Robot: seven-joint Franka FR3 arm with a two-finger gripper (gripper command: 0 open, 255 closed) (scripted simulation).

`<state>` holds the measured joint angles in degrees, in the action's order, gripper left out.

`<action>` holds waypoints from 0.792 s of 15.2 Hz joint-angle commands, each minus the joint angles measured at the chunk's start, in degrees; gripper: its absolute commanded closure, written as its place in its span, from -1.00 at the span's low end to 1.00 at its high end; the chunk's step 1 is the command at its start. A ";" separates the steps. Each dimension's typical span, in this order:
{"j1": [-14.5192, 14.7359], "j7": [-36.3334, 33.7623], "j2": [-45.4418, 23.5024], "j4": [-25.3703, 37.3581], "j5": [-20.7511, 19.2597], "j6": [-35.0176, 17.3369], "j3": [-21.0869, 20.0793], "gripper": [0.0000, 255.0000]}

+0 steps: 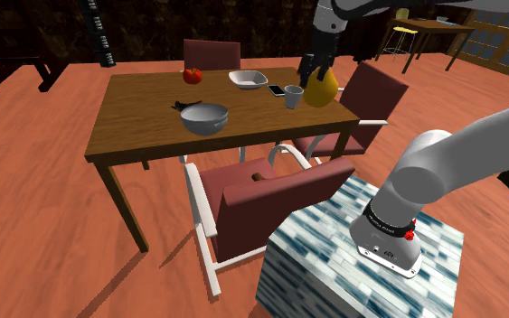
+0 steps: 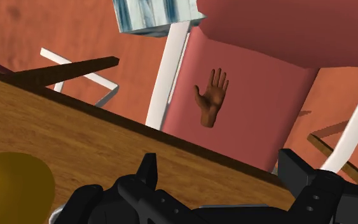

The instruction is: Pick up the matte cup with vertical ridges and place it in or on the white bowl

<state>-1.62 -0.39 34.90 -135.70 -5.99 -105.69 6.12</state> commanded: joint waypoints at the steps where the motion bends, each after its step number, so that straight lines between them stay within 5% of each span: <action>1: -0.46 1.80 -3.65 1.08 -1.03 -2.65 1.42 -1.00; 12: -2.34 11.03 -24.88 10.89 -3.01 -14.59 8.01 -1.00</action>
<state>-3.83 9.76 12.44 -126.03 -9.07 -119.01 13.58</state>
